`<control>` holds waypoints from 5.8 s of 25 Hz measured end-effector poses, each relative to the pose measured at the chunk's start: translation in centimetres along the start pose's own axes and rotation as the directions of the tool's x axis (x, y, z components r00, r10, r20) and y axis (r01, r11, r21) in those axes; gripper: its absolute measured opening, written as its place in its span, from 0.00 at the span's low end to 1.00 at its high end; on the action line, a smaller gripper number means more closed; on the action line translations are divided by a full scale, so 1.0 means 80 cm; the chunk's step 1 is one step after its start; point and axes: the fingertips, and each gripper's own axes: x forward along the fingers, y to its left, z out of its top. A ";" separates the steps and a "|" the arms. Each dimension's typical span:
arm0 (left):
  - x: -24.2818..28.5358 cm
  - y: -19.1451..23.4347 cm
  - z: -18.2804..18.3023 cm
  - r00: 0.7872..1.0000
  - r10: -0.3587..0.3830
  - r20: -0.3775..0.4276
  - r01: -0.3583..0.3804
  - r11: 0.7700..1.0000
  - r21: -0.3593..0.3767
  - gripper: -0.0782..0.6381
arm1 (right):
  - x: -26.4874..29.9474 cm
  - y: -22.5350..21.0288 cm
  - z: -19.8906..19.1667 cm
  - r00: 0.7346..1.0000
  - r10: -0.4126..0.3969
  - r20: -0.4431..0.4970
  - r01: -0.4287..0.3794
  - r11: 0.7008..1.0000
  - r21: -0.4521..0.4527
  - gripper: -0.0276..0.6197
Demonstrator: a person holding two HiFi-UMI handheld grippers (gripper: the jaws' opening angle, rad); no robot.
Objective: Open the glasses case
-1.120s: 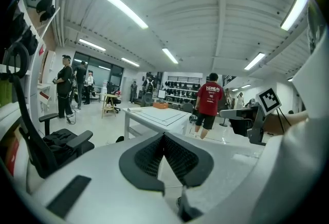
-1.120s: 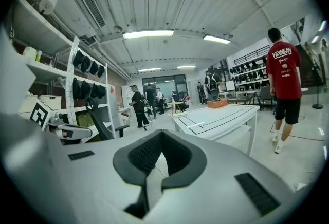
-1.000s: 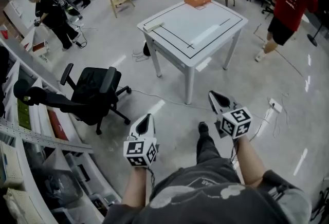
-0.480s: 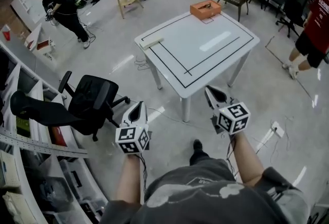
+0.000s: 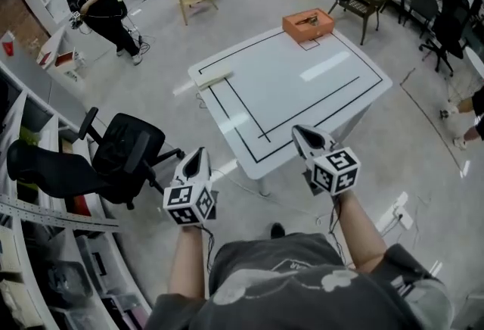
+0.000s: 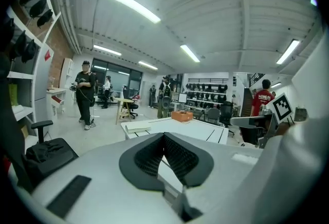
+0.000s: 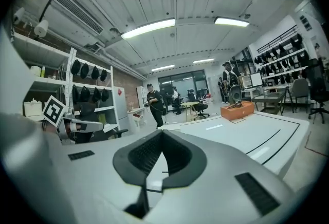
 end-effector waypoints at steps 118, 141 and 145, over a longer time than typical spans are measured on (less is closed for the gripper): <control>0.256 0.073 -0.029 0.980 0.035 -0.196 -0.009 0.992 0.129 0.11 | 0.335 -0.064 0.009 0.948 0.071 -0.311 -0.161 0.949 -0.273 0.04; 0.036 -0.088 -0.043 0.994 0.030 -0.103 -0.018 0.994 0.109 0.11 | 0.035 -0.013 -0.004 0.983 0.063 -0.171 -0.097 0.975 -0.199 0.04; 0.040 -0.093 -0.037 0.995 0.020 -0.099 -0.009 0.994 0.112 0.11 | 0.019 -0.021 -0.011 0.981 0.061 -0.182 -0.094 0.979 -0.181 0.04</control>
